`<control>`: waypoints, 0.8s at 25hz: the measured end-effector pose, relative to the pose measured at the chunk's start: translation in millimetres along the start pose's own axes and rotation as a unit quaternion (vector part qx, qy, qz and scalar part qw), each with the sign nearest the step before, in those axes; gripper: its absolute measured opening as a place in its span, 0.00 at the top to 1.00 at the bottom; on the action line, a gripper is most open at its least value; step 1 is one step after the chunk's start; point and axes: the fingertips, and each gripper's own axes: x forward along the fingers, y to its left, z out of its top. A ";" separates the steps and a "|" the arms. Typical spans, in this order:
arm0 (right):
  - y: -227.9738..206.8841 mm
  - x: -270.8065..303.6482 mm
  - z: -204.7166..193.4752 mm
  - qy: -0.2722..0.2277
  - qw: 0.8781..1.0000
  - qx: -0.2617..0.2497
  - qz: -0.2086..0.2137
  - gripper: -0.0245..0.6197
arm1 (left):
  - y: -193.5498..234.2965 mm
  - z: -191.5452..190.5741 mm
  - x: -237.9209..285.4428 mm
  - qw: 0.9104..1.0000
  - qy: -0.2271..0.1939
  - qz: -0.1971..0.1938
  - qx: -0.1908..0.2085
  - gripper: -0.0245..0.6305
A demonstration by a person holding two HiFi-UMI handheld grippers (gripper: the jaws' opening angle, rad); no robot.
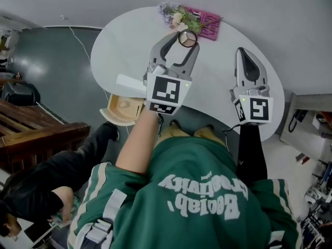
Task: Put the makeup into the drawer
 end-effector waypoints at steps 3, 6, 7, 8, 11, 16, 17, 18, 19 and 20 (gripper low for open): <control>46.6 28.4 2.5 -0.001 0.999 -0.001 0.045 0.95 | 35.1 -16.8 -28.2 0.999 0.014 0.034 0.001 0.61; 91.8 50.4 5.1 -0.003 0.996 0.001 0.088 0.95 | 68.1 -31.1 -58.7 0.997 0.027 0.069 -0.002 0.61; 105.6 56.1 6.0 -0.004 0.995 0.003 0.100 0.95 | 77.6 -34.9 -68.8 0.996 0.031 0.080 -0.003 0.61; 118.8 61.4 6.9 -0.006 0.994 0.005 0.113 0.95 | 86.3 -38.7 -78.7 0.995 0.035 0.091 -0.004 0.61; 157.6 77.0 11.0 -0.013 0.988 0.010 0.153 0.95 | 111.4 -48.9 -109.5 0.990 0.048 0.130 -0.007 0.61; 222.1 92.3 20.0 -0.027 0.976 0.017 0.217 0.95 | 146.8 -60.4 -166.6 0.979 0.064 0.194 -0.007 0.61; 232.5 92.6 22.2 -0.029 0.974 0.018 0.224 0.95 | 151.6 -61.7 -177.0 0.977 0.066 0.202 -0.007 0.61; 243.2 92.6 24.6 -0.031 0.972 0.018 0.233 0.95 | 156.3 -63.0 -188.2 0.975 0.068 0.211 -0.007 0.61; 254.5 92.4 27.1 -0.033 0.969 0.019 0.242 0.95 | 161.0 -64.0 -200.1 0.973 0.071 0.221 -0.007 0.61; 265.5 92.1 29.5 -0.036 0.967 0.020 0.252 0.95 | 165.3 -64.9 -212.2 0.970 0.075 0.232 -0.006 0.61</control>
